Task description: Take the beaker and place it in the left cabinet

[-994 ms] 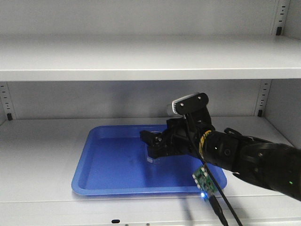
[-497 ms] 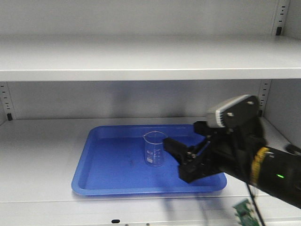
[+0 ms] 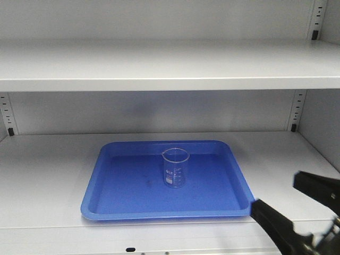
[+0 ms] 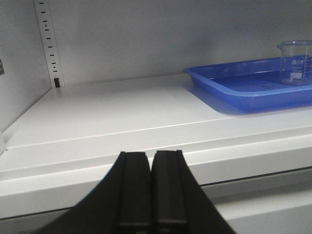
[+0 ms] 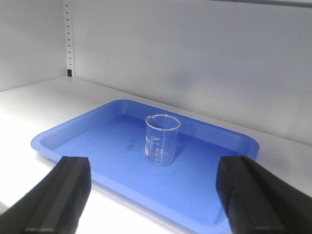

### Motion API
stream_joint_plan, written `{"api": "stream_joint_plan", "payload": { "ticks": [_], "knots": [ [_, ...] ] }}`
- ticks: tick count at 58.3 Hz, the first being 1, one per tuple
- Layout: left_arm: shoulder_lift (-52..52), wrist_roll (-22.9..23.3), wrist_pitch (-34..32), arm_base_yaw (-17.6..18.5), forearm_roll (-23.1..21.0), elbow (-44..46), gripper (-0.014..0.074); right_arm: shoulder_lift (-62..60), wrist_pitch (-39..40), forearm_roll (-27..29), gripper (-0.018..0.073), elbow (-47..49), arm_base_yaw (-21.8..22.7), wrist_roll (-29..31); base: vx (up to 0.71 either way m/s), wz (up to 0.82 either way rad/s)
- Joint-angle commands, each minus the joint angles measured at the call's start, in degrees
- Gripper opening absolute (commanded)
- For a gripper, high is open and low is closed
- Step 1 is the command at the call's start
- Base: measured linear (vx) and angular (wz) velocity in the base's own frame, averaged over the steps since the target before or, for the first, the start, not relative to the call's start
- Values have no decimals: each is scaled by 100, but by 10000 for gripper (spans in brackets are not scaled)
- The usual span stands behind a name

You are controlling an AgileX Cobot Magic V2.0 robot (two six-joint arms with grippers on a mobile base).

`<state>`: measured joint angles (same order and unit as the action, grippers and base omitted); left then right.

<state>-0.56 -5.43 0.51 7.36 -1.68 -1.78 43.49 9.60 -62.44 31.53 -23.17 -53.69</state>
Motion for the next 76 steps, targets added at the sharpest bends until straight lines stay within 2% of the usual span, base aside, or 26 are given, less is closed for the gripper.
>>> {"api": "stream_joint_plan", "payload": {
  "ticks": [1, 10, 37, 44, 49, 53, 59, 63, 69, 72, 76],
  "knots": [
    [-111, 19, -478, 6, -42, -93, 1, -378, 149, 73, 574, -66, 22, -7, 0, 0],
    [-111, 19, -478, 6, -42, -93, 1, -741, 140, 67, 574, -313, 22, -7, 0, 0],
    [-111, 19, -478, 6, -42, -93, 1, -723, 153, 71, 574, -371, 22, 7, 0, 0],
    [-111, 19, -478, 6, -42, -93, 1, -723, -116, 242, 571, -371, 28, 45, 0, 0],
    [-111, 19, -478, 6, -42, -93, 1, -728, -428, 1263, 564, -365, 28, 175, 0, 0],
    [-111, 19, -478, 6, -42, -93, 1, -756, -883, 2413, 560, -365, 28, 774, 0, 0],
    [-111, 19, -478, 6, -42, -93, 1, -894, -1561, 4171, 549, -365, 28, 2445, 0, 0],
    [-111, 19, -478, 6, -42, -93, 1, -1079, -1779, 5059, 534, -365, 28, 3587, 0, 0],
    [-111, 19, -478, 6, -42, -93, 1, -1500, -1924, 5748, 494, -365, 39, 4927, 0, 0],
    [-111, 19, -478, 6, -42, -93, 1, -1751, -1939, 5906, 456, -394, 150, 5194, 0, 0],
    [-111, 19, -478, 6, -42, -93, 1, -2207, -1795, 6027, 383, -583, 500, 5161, 0, 0]
  ]
}}
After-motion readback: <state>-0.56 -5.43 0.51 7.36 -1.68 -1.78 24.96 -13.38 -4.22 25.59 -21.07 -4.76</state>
